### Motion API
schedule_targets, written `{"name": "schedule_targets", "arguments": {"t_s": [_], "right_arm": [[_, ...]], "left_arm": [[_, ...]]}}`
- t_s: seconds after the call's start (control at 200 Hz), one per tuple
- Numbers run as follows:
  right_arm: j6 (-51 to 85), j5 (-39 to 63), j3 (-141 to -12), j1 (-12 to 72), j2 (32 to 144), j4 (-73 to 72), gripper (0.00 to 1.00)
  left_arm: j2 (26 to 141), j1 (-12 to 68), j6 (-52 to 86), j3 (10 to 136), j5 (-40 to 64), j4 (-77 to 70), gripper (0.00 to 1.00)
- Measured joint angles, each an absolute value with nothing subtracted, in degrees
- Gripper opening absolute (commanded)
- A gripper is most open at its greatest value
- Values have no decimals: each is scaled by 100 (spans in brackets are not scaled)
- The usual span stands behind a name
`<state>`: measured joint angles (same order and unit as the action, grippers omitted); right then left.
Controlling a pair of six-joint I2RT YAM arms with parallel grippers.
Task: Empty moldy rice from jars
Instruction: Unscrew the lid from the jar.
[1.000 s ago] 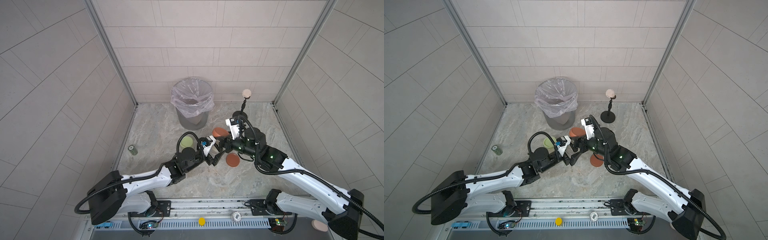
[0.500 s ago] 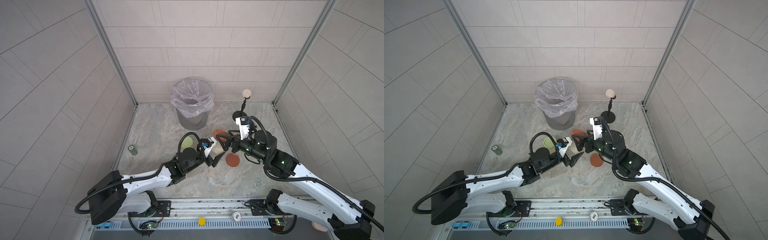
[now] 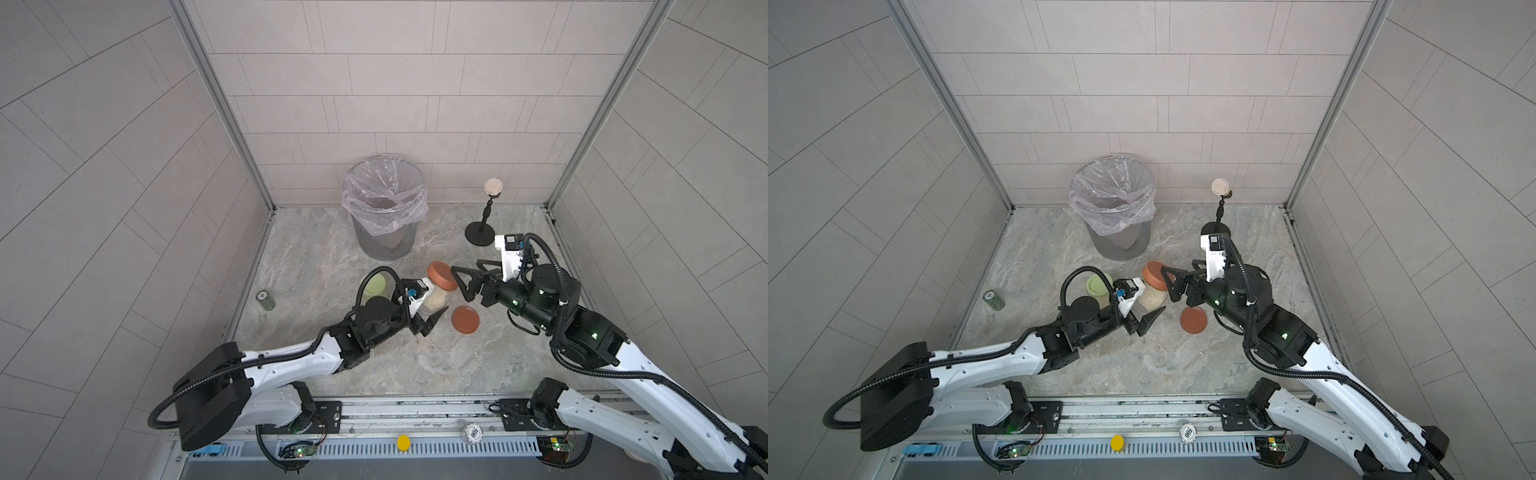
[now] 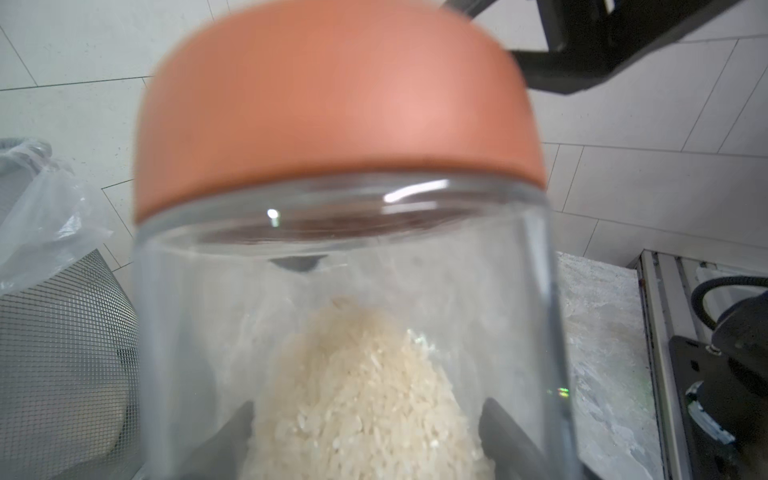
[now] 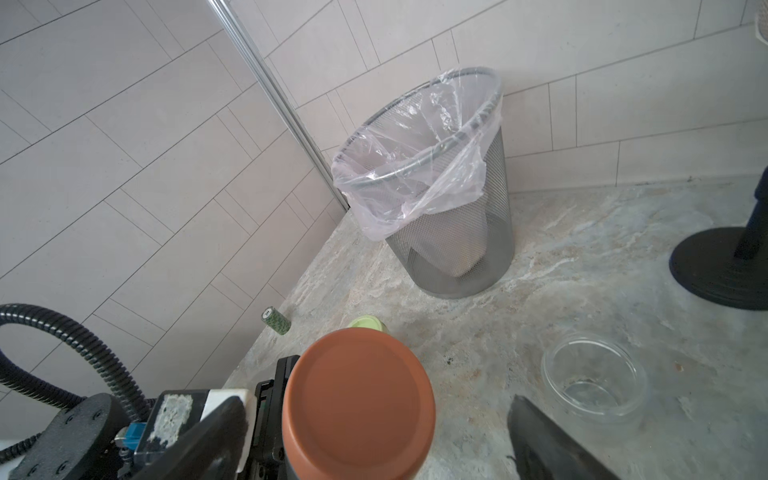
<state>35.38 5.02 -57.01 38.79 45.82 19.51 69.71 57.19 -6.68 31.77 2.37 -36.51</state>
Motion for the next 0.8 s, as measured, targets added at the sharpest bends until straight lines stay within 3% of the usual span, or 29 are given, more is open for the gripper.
{"name": "schedule_targets", "arguments": {"t_s": [0.18,0.265,0.435,0.801], "right_arm": [[4233,2156,-6643,2390,5109,2764,95],[4359,2821,-6810,2067,5382,3214,96],[4178,3647,-7120,2091,6149,4209,99],[3918,4062,-7395,2502,6698,4821,99]], "left_arm": [[6860,5719,-1361,3179,246,-3264,0],[6860,5721,-1702,3181,220,-3173,0],[6873,5721,-2272,3299,189,-2936,0],[6879,5730,-2692,3395,176,-2902,0]]}}
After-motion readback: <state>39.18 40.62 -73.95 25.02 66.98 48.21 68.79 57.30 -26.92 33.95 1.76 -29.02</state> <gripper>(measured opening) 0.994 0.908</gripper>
